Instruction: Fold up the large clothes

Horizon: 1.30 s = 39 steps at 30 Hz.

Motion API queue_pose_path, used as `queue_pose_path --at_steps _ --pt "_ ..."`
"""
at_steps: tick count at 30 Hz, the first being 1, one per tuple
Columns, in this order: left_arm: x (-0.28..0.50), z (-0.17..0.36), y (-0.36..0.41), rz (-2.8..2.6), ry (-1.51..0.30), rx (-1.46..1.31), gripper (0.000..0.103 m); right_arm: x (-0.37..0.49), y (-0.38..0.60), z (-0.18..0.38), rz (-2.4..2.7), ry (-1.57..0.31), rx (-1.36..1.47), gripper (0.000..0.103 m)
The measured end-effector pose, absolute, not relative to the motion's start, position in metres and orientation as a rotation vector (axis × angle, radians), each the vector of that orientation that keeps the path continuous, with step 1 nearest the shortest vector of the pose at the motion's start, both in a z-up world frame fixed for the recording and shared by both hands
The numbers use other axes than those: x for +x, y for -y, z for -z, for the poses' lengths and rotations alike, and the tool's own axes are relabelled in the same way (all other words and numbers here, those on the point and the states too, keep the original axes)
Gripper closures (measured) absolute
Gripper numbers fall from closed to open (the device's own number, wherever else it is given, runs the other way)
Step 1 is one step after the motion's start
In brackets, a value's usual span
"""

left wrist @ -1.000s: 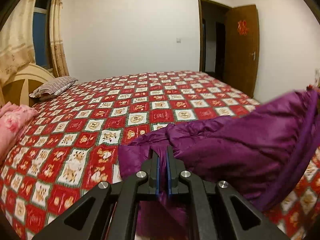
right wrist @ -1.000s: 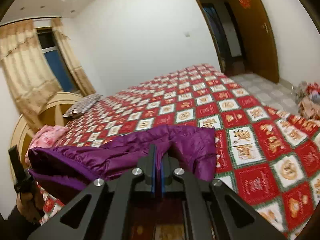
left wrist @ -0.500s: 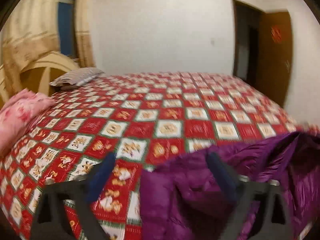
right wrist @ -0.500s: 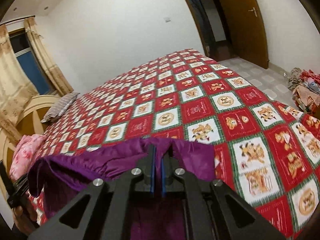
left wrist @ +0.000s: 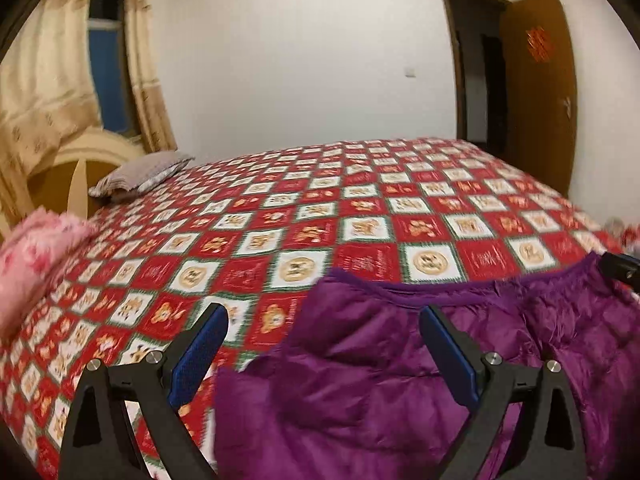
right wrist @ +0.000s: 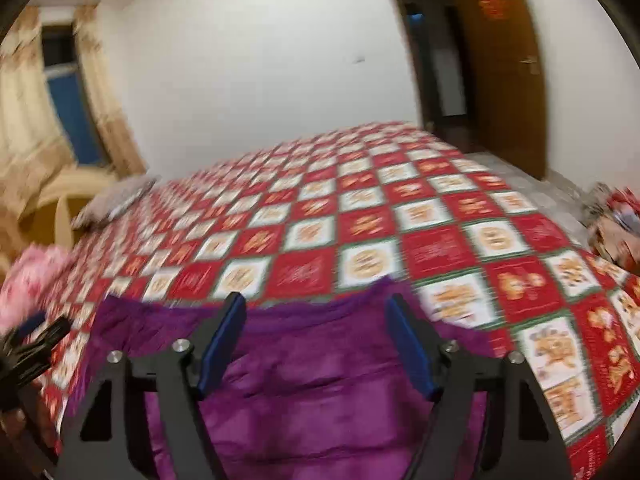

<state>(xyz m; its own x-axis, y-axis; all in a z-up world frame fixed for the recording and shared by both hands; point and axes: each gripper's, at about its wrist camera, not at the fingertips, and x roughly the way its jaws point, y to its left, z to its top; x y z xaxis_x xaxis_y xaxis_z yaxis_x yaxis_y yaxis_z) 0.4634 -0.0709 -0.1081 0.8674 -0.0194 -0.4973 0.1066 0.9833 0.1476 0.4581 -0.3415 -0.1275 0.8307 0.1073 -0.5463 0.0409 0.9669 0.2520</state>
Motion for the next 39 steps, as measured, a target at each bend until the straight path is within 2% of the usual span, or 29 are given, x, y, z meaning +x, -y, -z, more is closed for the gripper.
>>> queue_pose_path --at_steps 4,6,9,12,39 --pt "0.482 0.135 0.084 -0.054 -0.526 0.284 0.006 0.478 0.299 0.145 -0.101 -0.670 0.187 0.036" --pt "0.495 0.152 0.078 -0.098 -0.589 0.285 0.006 0.487 0.289 0.160 -0.086 -0.704 0.165 0.036" --pt "0.509 0.173 0.067 -0.121 -0.690 0.249 0.006 0.494 0.293 0.186 -0.038 -0.738 0.160 0.036" --pt "0.511 0.181 0.067 -0.115 -0.700 0.240 0.006 0.497 0.306 0.203 -0.028 -0.765 0.236 0.037" --pt "0.526 0.203 0.077 -0.133 -0.759 0.266 0.003 0.515 0.301 0.220 -0.012 -0.811 0.221 0.037"
